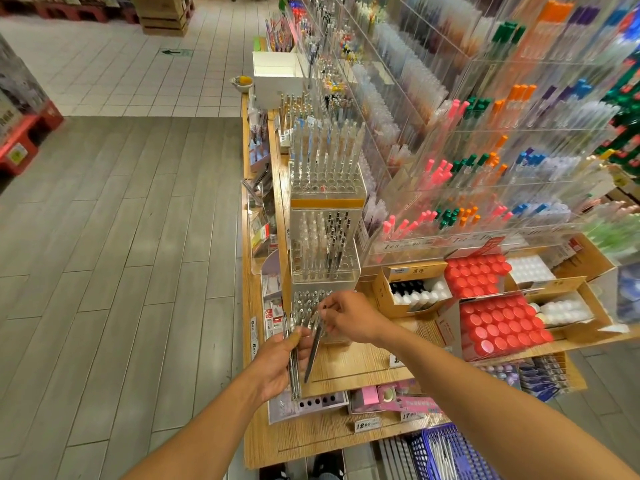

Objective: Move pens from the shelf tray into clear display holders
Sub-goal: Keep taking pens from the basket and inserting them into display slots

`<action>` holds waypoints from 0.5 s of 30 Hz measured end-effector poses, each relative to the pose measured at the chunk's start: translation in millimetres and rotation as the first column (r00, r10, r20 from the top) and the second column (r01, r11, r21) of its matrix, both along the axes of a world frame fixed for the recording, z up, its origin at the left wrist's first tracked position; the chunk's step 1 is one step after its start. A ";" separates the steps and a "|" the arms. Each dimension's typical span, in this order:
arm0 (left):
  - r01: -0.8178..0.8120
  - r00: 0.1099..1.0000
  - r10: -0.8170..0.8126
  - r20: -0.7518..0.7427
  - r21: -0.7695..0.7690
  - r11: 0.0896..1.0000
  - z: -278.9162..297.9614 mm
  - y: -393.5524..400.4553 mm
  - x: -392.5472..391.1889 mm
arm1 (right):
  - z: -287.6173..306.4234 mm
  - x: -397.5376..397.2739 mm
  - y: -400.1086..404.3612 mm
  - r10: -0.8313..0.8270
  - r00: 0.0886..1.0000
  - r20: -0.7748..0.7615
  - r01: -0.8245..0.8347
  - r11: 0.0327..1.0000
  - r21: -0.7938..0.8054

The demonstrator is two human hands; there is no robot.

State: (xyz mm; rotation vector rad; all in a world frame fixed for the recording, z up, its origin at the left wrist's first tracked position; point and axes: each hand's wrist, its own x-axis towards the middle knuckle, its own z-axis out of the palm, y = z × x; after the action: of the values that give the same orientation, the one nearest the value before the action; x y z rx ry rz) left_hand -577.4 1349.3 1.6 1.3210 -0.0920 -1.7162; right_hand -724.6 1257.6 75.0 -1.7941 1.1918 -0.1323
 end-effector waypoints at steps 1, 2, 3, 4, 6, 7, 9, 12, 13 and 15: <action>0.001 1.000 -0.002 0.030 0.021 1.000 -1.0 0.2 0.2 | 1.0 -2.2 -0.5 0.009 1.000 0.016 -0.008 0.999 -0.035; 0.001 0.998 -0.003 0.064 0.043 0.999 -2.0 1.0 1.1 | 1.3 -4.5 -1.6 0.011 0.999 0.030 -0.009 0.996 -0.084; 0.004 0.995 -0.011 0.104 0.064 0.998 -2.9 2.1 2.0 | 0.8 -6.4 -2.6 0.010 0.999 0.034 -0.005 0.990 -0.143; 0.013 0.989 -0.025 0.143 0.084 0.996 -3.4 3.0 2.4 | -0.2 -9.1 -3.9 0.007 1.000 0.027 -0.001 0.979 -0.203; 0.024 0.980 -0.045 0.191 0.112 0.993 -4.9 5.3 3.2 | -3.7 -12.5 -5.8 0.031 0.999 -0.013 -0.034 0.954 -0.297; 0.027 0.979 -0.051 0.198 0.119 0.993 -5.7 6.1 3.5 | -6.0 -13.7 -6.2 0.059 0.997 -0.045 -0.071 0.939 -0.336; 0.031 0.978 -0.056 0.201 0.123 0.992 -5.8 6.5 4.5 | -10.9 -15.2 -5.3 0.116 0.988 -0.105 -0.148 0.912 -0.383; 0.031 0.981 -0.052 0.188 0.111 0.993 -3.3 5.2 4.7 | -16.7 -15.2 -0.9 0.188 0.963 -0.191 -0.252 0.878 -0.407; 0.031 0.982 -0.050 0.181 0.106 0.994 -2.3 5.0 4.7 | -18.6 -14.1 0.6 0.209 0.955 -0.211 -0.282 0.864 -0.418; 0.031 0.983 -0.049 0.175 0.101 0.994 -1.4 5.9 5.3 | -20.1 -12.6 2.3 0.233 0.943 -0.236 -0.317 0.843 -0.434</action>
State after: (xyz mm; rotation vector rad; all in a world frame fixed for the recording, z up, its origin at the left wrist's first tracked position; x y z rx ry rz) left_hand -572.1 1355.1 0.2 1.5535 -0.1387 -1.6512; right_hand -737.1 1259.8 54.9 -2.4314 1.0619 -0.1007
